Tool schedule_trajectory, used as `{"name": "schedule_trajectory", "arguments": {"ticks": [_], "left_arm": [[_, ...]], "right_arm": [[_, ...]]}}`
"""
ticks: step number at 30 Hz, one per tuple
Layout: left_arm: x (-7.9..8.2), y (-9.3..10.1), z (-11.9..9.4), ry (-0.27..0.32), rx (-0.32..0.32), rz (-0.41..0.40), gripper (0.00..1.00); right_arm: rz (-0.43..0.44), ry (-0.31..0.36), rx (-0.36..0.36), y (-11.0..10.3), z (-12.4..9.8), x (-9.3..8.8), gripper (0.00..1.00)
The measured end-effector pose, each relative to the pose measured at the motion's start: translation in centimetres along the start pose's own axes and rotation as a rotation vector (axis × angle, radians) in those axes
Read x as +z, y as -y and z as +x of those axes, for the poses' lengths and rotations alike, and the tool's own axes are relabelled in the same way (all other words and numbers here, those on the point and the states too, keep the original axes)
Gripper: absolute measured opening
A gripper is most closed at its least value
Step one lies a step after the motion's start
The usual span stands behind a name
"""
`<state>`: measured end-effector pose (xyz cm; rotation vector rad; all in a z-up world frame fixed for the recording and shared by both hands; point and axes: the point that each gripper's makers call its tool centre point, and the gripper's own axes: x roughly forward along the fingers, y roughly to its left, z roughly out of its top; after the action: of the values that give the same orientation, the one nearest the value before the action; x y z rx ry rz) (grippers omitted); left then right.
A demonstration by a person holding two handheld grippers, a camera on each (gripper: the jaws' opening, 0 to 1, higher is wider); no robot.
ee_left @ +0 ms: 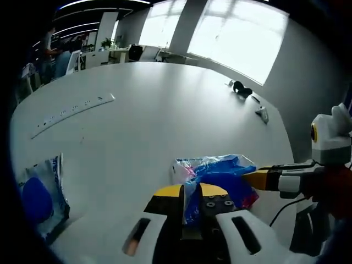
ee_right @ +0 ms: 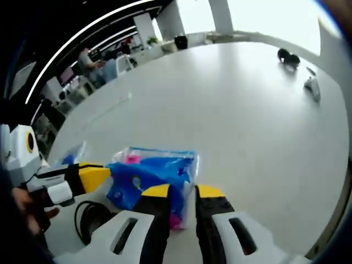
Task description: Arrange the tabletop items into an orderly group along one side of the table until the central work area is clear of visible clutter.
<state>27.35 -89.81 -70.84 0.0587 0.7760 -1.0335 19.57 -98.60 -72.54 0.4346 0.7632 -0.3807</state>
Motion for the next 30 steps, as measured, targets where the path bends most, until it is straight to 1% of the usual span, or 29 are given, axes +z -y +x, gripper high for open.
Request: {"name": "schedule_trajectory", "arguments": {"ticks": [3,5,11,18,22,26,30], "left_arm": [[-0.1,-0.1,-0.1,0.000,0.004,-0.003,0.06],[0.0,-0.1,-0.1,0.003,0.005,-0.006,0.06],[0.0,-0.2,-0.3,0.004,0.004,-0.009,0.05],[0.3,-0.4,-0.8,0.015,0.010,-0.022,0.02],[0.7,-0.8,-1.2,0.028,0.015,-0.028,0.02],[1.5,-1.4,-1.8,0.047,0.029,-0.039,0.02],[2.3,-2.1,-2.3,0.063,0.043,-0.046,0.02]], "right_arm": [[-0.016,-0.015,-0.006,0.0,0.0,-0.2,0.10],[-0.004,-0.007,-0.007,0.0,0.0,-0.1,0.08],[-0.009,-0.007,-0.007,-0.1,-0.1,-0.1,0.04],[-0.025,-0.002,-0.005,-0.4,-0.1,0.3,0.02],[-0.046,0.001,0.002,-0.9,-0.1,0.7,0.02],[-0.055,0.003,0.012,-1.7,0.2,1.3,0.02],[-0.072,0.009,0.029,-2.8,0.4,2.0,0.02]]}}
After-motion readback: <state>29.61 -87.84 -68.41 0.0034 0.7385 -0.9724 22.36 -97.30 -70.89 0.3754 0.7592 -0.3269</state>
